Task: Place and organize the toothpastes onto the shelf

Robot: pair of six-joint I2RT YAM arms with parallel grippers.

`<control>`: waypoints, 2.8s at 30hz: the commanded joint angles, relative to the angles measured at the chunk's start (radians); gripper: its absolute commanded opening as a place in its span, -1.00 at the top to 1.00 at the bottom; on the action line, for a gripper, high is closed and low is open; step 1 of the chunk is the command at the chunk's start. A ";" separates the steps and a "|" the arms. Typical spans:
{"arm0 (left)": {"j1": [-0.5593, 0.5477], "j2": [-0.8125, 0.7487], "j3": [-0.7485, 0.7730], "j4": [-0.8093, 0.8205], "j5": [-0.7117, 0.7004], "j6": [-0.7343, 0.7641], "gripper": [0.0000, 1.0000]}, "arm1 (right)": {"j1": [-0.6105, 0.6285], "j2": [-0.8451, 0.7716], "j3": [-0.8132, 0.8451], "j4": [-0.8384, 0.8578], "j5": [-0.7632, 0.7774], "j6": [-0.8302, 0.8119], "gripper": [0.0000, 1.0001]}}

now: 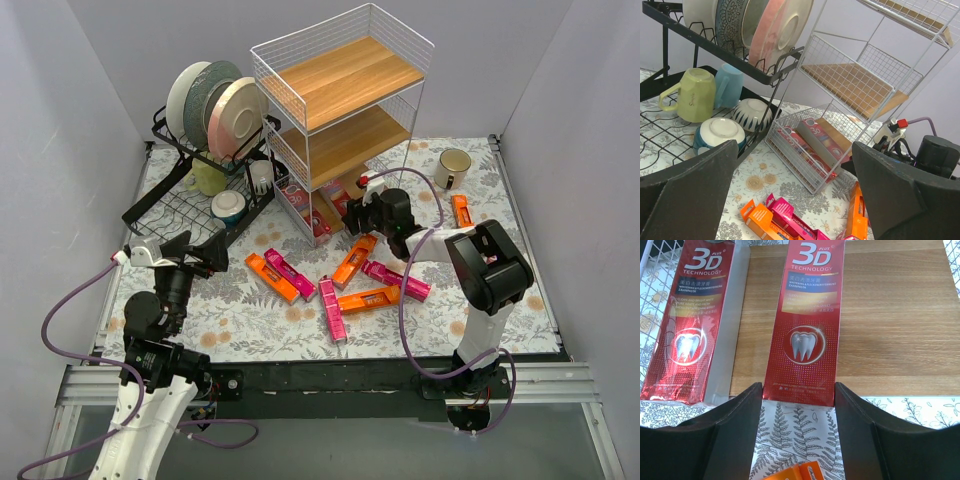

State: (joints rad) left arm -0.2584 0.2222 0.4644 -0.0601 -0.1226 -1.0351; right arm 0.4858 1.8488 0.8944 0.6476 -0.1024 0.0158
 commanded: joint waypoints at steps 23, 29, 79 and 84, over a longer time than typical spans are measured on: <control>-0.004 -0.029 0.006 -0.006 -0.003 0.018 -0.96 | -0.035 -0.186 -0.015 -0.114 0.003 -0.048 -0.71; -0.008 -0.078 0.003 -0.007 -0.009 0.014 -0.96 | -0.039 -0.377 -0.093 -0.310 0.165 -0.039 -0.79; -0.101 -0.279 -0.003 -0.018 -0.058 0.023 -0.96 | -0.757 -0.796 -0.388 -0.987 0.127 0.345 -0.48; -0.101 -0.270 -0.006 -0.018 -0.055 0.023 -0.97 | -0.701 -0.804 -0.345 -1.025 0.157 0.340 -0.46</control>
State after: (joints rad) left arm -0.3569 -0.0010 0.4644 -0.0750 -0.1776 -1.0275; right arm -0.2619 1.0439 0.5415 -0.2901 0.0952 0.3416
